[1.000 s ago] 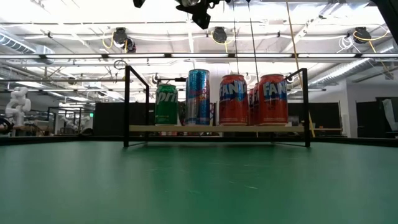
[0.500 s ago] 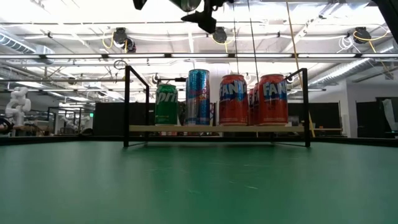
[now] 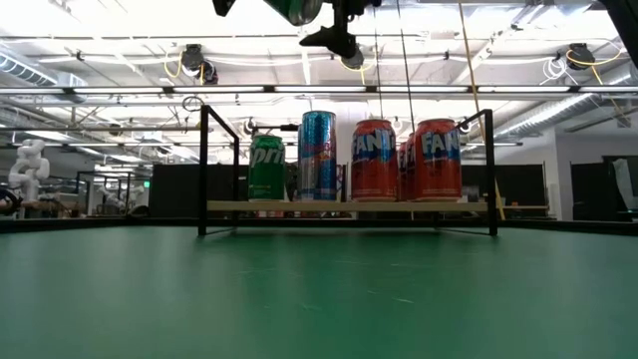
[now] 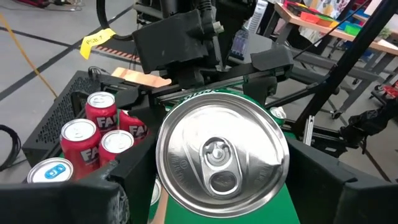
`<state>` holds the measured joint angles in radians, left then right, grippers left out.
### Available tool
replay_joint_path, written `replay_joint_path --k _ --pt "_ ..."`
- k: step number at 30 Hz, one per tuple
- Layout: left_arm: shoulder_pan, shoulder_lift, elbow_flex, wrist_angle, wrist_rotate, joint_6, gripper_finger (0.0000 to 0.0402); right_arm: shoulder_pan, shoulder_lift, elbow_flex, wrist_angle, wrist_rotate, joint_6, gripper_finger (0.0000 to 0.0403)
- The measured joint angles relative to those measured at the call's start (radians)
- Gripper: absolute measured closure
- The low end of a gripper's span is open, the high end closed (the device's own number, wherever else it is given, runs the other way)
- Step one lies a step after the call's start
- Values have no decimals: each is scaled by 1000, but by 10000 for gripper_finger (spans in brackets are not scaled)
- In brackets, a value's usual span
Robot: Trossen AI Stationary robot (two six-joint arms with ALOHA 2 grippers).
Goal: Place canned beverage on shelf
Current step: Put the green soda can on the shelf aligned with the other green soda can on the shelf
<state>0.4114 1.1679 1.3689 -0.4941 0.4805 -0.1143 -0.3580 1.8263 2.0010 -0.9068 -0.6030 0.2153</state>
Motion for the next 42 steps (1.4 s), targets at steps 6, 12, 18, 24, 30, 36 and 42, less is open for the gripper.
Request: replay_joint_path --k 6,12,18,24,30,36,42 --pt "0 -1 0 3 -9 -1 129 0 -18 0 -40 28 0 14" --pt "-3 -16 6 18 27 -10 129 -6 -34 -4 -141 61 -8 13" --pt "0 -11 4 10 -8 -10 129 2 -38 -4 -203 110 -38 13" --pt "-1 -10 3 -58 -60 43 129 8 -118 -3 -198 156 -62 13" --pt "-1 26 88 -241 -176 174 129 19 -247 -3 -198 320 -118 14" --pt "0 110 161 -382 -263 313 129 18 -344 -3 -198 490 -124 14" --pt "-2 214 162 -454 -334 339 129 19 -393 -2 -198 564 -116 14"
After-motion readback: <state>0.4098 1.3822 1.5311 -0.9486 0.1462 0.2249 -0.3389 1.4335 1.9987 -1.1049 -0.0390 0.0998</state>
